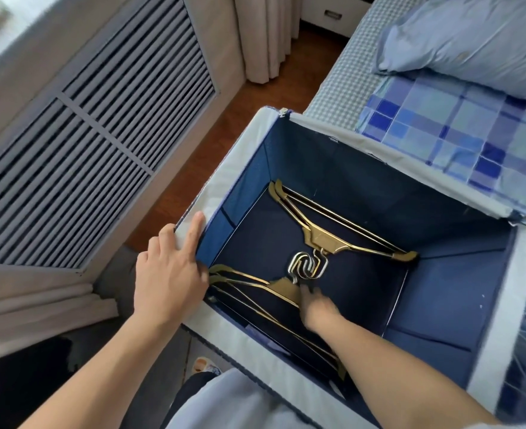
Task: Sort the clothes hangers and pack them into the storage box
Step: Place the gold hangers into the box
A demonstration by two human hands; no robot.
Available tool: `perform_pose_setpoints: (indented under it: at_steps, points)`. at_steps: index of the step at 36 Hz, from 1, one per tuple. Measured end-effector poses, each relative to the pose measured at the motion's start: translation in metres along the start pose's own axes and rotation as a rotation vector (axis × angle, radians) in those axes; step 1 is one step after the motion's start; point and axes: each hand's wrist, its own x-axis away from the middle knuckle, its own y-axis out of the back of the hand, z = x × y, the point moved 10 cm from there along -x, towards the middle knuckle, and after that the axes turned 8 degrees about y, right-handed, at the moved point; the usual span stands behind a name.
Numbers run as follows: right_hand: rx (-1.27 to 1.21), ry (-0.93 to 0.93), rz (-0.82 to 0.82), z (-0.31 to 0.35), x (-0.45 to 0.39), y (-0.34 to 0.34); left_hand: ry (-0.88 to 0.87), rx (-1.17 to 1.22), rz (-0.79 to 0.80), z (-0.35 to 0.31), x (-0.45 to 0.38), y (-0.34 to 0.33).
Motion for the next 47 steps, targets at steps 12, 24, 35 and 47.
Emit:
perform_pose_setpoints:
  at_steps: [12,24,35,47]
  points:
    - [-0.133,-0.071,-0.011,-0.003,-0.005,-0.018,-0.025,0.024,-0.009,0.003,0.003,-0.002]
    - [0.071,-0.041,0.043,-0.005,0.002,-0.04,-0.075,0.035,-0.011,0.006,0.003,-0.006]
    - [0.033,-0.065,0.128,-0.014,0.014,-0.04,-0.117,0.052,-0.01,0.006,0.003,-0.002]
    - [0.026,-0.03,0.082,0.008,-0.004,-0.01,-0.515,-0.032,-0.094,-0.072,0.006,0.009]
